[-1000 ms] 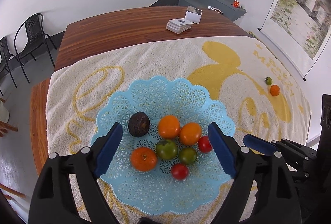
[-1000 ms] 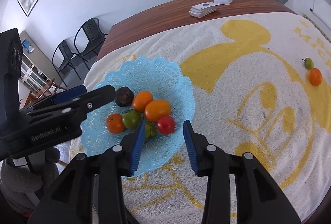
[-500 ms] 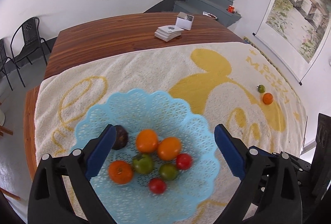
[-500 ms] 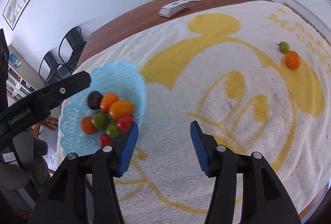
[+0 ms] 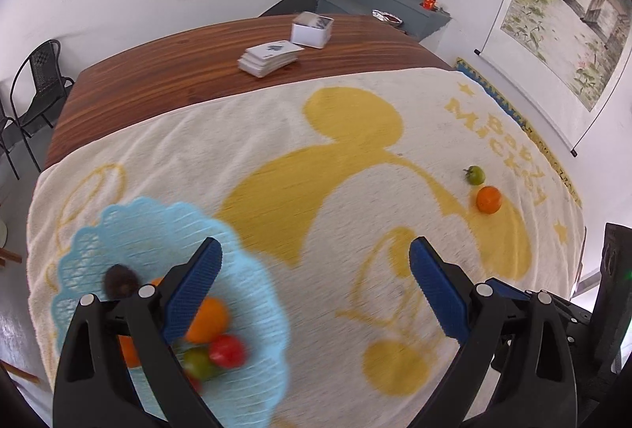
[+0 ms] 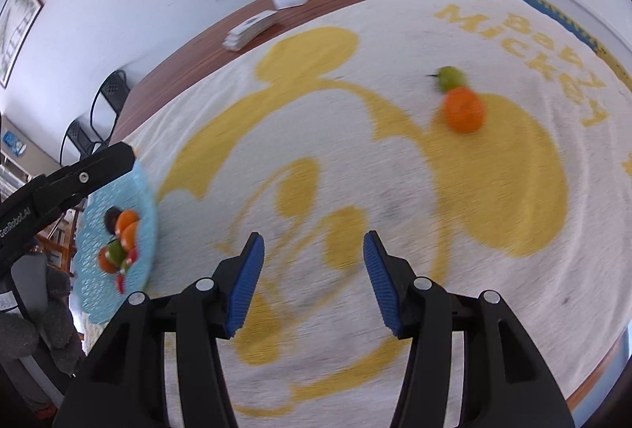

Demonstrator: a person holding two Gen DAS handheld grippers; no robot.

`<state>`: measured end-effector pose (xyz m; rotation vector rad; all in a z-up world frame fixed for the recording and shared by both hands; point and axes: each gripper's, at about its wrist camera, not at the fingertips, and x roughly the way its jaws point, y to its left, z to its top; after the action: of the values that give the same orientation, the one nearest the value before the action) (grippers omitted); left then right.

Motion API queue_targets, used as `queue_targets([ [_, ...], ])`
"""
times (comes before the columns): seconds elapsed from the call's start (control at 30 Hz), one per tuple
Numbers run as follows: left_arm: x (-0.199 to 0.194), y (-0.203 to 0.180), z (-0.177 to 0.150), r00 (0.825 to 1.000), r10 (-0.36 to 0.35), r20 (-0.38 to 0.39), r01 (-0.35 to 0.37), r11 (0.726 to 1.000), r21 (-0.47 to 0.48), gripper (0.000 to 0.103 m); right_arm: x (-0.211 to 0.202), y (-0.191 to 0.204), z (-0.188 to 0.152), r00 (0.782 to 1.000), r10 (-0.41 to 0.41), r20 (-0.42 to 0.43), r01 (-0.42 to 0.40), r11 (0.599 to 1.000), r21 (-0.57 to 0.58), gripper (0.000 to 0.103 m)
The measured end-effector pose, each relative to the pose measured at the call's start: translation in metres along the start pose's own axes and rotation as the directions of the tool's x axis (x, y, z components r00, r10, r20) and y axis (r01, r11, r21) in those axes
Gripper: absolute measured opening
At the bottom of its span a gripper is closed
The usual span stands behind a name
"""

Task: Organize fruits
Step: 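Move both open tools back to the last orange and green tomato, then grasp the orange with the right tool while the left tool grasps the green tomato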

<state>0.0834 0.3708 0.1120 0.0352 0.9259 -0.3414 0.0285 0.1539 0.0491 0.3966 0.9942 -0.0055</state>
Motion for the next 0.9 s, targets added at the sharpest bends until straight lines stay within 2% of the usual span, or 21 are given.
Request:
queue_targets([
  [0.27, 0.035, -0.057, 0.015, 1.0, -0.011, -0.025, 0.011, 1.0, 0.012, 0.097, 0.005, -0.073, 0.028, 1.0, -0.028, -0.002, 0.028, 0.998, 0.053, 0.054],
  [0.47, 0.059, -0.083, 0.018, 0.999, -0.007, -0.044, 0.007, 1.0, -0.007, 0.097, 0.014, -0.109, 0.051, 1.0, -0.03, -0.008, 0.03, 0.998, 0.059, 0.054],
  [0.9, 0.081, -0.089, 0.028, 0.996, 0.052, -0.074, -0.056, 0.997, -0.049, 0.097, 0.043, -0.117, 0.091, 0.999, 0.023, -0.027, -0.023, 0.999, -0.022, 0.054],
])
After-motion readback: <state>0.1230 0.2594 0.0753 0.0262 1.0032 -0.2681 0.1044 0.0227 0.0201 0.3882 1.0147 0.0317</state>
